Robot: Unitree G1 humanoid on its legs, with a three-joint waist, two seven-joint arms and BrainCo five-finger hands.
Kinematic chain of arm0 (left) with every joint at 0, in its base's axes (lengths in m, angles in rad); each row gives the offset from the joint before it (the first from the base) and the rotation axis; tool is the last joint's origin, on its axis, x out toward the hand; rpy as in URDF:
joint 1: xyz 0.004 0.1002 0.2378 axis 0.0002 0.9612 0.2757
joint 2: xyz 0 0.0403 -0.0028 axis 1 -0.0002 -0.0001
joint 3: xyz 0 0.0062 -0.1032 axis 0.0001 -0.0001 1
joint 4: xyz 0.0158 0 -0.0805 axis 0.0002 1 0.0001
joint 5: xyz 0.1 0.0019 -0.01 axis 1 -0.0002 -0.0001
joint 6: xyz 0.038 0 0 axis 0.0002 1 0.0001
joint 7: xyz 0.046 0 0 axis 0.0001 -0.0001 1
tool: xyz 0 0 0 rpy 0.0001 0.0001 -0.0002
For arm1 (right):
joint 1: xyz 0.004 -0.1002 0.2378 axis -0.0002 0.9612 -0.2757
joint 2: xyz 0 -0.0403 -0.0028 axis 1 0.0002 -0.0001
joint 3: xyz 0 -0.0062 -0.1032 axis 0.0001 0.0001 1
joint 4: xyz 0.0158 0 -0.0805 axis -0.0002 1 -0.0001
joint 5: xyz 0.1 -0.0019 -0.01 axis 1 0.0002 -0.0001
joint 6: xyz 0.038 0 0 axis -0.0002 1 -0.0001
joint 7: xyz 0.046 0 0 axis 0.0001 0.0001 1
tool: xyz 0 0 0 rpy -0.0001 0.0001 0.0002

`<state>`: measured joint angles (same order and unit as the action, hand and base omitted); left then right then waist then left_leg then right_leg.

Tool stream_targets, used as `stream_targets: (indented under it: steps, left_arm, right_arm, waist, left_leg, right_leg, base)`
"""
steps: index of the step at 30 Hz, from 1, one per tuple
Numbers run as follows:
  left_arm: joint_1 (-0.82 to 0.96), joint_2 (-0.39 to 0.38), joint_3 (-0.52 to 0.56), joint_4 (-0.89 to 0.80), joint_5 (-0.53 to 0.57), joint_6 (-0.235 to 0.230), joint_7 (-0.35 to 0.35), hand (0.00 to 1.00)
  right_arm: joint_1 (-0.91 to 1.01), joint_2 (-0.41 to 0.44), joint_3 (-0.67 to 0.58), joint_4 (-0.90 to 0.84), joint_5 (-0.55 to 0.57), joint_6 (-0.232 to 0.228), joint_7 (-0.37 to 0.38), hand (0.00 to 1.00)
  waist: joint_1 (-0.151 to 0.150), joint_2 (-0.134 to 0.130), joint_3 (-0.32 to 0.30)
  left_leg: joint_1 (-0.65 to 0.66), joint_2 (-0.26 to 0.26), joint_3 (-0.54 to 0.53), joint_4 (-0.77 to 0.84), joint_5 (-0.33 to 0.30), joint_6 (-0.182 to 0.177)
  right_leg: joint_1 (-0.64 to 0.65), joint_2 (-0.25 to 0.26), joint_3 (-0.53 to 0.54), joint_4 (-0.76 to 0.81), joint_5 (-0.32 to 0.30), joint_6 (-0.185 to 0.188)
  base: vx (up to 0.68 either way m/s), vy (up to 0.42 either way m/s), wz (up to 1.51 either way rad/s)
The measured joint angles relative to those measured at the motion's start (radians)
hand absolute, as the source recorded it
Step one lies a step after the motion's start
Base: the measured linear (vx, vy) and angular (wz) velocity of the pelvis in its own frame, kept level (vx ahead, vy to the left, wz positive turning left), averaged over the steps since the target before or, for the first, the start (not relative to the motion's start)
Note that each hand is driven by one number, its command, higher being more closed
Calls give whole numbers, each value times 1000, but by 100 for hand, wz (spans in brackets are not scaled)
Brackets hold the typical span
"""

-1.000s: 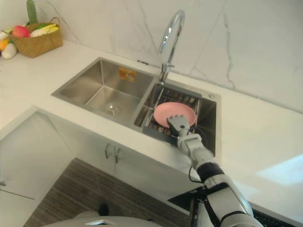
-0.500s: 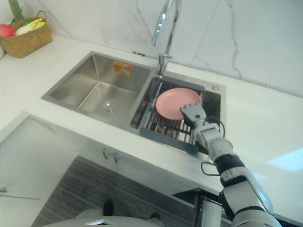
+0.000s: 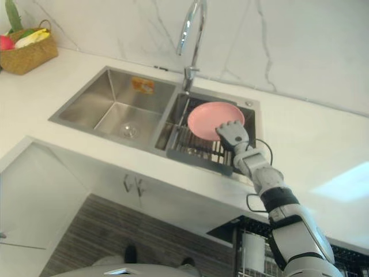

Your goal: Walk over to the sink, pick up the cup, carry it to the dishwasher, place the cup inside the dishwasher, then close the dishwasher door

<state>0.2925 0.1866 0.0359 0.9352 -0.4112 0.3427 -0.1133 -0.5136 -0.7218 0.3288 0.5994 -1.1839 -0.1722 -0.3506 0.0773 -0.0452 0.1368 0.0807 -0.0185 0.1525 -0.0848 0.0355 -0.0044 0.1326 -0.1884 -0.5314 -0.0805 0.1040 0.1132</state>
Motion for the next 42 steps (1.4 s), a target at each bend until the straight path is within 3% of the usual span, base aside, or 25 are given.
stream_targets:
  steps: [6, 17, 23, 28, 32, 34, 36, 38, 41, 42]
  left_arm:
    - [5, 2, 1, -1, 0, 0, -1, 0]
    - [7, 6, 1, -3, 3, 8, -1, 0]
    - [19, 6, -1, -1, 7, 17, -1, 0]
    - [38, 13, -10, 1, 66, 33, -2, 0]
    - [38, 29, -10, 0, 85, 46, -4, 0]
    - [35, 30, -7, -1, 89, 53, -4, 0]
    - [30, 37, -1, -1, 93, 74, -3, 0]
    - [28, 36, 7, -1, 100, 79, -2, 0]
    - [28, 42, 45, 0, 98, 97, 3, 0]
    - [26, 48, 56, 0, 97, 100, 9, 0]
  right_arm:
    - [5, -46, -1, -39, 1, 0, 3, 100]
    - [5, -82, -122, -78, 49, 6, 0, 100]
    - [124, -170, -274, -196, 120, 7, -9, 100]
    - [278, -211, -428, -313, 199, 34, -6, 100]
    - [344, -214, -478, -320, 232, 49, -6, 100]
    - [365, -213, -486, -352, 247, 49, -7, 100]
    - [372, -209, -486, -380, 255, 51, -6, 100]
    - [381, -201, -486, -388, 263, 51, 2, 100]
    - [387, -192, -486, -385, 317, 61, 5, 100]
    - [386, -191, -486, -381, 334, 61, 5, 100]
  waist:
    - [2, -9, -13]
    - [-6, -16, -17]
    - [-37, -21, -23]
    - [-95, -50, -46]
    - [-112, -73, -55]
    - [-112, -81, -53]
    - [-119, -77, -54]
    - [-120, -69, -52]
    - [-127, -77, -55]
    - [-128, -92, -64]
  left_leg:
    - [-11, 0, 2, 0, 0, 0]
    - [7, -1, 23, 6, 5, 5]
    - [11, 1, 97, 1, -4, 8]
    - [12, -10, 177, 1, -20, 20]
    - [16, -18, 244, 1, -28, 26]
    - [13, -15, 294, 1, -34, 28]
    - [8, 8, 347, 0, -42, 37]
    - [4, 41, 386, 0, -44, 47]
    - [-1, 95, 427, 1, -27, 43]
    - [-11, 114, 441, 18, -22, 36]
  right_leg:
    - [-10, -1, 0, -2, 0, 0]
    - [-12, 0, 24, 1, 13, 3]
    - [-66, -6, 103, 34, 12, -1]
    - [-139, -22, 189, 87, 1, 3]
    - [-189, -37, 219, 108, -4, -3]
    - [-215, -45, 203, 114, -11, -24]
    - [-238, -57, 100, 135, -73, -123]
    - [-255, -77, 21, 233, -104, -159]
    - [-270, -104, -69, 476, -159, -158]
    - [-256, -110, -85, 517, -173, -148]
  base:
    - [31, 16, 2]
    - [73, 1, -5]
    - [-43, 27, -34]
    - [-34, 60, -50]
    - [-32, 68, -52]
    - [-25, 68, -75]
    - [-42, 84, -82]
    - [-66, 30, -61]
    - [-6, -60, -40]
    - [79, -123, -34]
